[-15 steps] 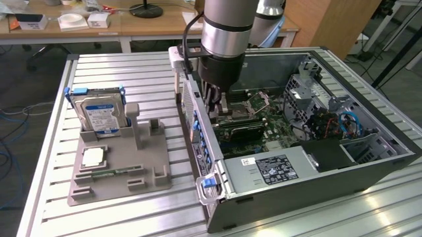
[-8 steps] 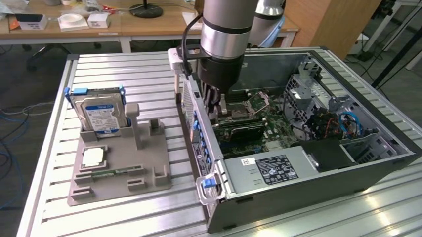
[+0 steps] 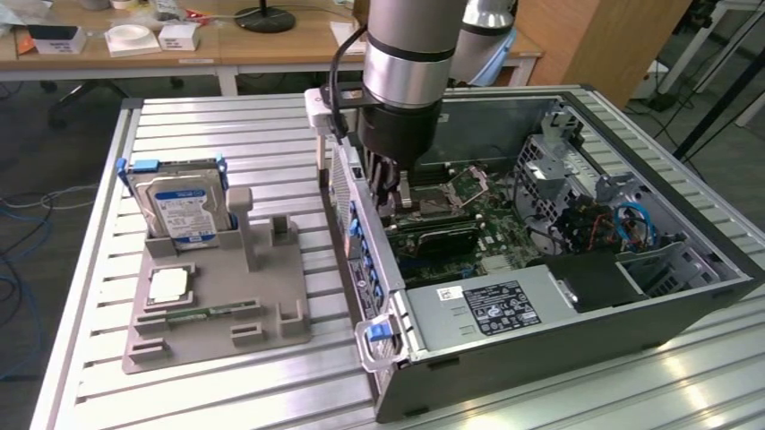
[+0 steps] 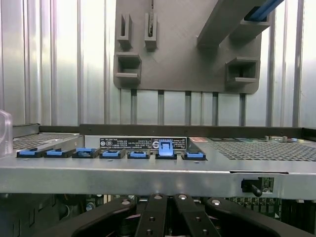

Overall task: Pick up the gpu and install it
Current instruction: 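Press down on the gpu until it lock into place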

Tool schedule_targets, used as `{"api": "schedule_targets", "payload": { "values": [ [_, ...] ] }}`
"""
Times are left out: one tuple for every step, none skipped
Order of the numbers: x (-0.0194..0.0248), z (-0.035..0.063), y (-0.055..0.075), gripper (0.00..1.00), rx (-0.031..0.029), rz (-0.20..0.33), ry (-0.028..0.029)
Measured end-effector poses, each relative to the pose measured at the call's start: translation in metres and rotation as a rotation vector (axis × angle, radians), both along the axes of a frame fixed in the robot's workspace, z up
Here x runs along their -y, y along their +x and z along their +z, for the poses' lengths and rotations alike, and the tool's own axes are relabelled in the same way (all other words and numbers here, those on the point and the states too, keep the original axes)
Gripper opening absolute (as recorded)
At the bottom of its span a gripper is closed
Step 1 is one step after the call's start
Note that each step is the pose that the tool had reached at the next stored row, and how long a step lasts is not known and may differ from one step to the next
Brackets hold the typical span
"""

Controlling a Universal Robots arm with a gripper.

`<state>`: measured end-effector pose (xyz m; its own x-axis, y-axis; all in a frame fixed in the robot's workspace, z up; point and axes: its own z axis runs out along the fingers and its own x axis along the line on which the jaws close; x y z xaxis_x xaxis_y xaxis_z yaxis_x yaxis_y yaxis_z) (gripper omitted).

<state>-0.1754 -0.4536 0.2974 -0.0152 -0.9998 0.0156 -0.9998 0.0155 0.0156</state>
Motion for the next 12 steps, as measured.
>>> {"api": "schedule_targets", "payload": {
  "values": [
    [0.0,-0.0021,0.002,0.11,0.0041,0.001,0.004],
    [0.0002,-0.0028,0.003,0.11,0.004,0.001,0.0056],
    [0.0002,-0.0034,0.003,0.11,0.0049,0.001,0.0073],
    [0.0002,-0.0032,0.003,0.11,0.0043,0.0,0.0076],
    [0.0003,-0.0027,0.004,0.11,0.0036,0.0,0.0084],
    [0.0002,-0.0024,0.005,0.11,0.003,0.0,0.0091],
    [0.0002,-0.0024,0.006,0.11,0.0031,0.0,0.0103],
    [0.0002,-0.0024,0.008,0.11,0.0034,0.0,0.0112],
    [0.0003,-0.0024,0.01,0.11,0.0035,0.0,0.0119],
    [0.0002,-0.0024,0.012,0.11,0.0034,0.0,0.0128],
    [0.0002,-0.0024,0.014,0.11,0.0035,0.0,0.0134],
    [0.0003,-0.0025,0.017,0.11,0.0036,0.0,0.0141]
  ]
}}
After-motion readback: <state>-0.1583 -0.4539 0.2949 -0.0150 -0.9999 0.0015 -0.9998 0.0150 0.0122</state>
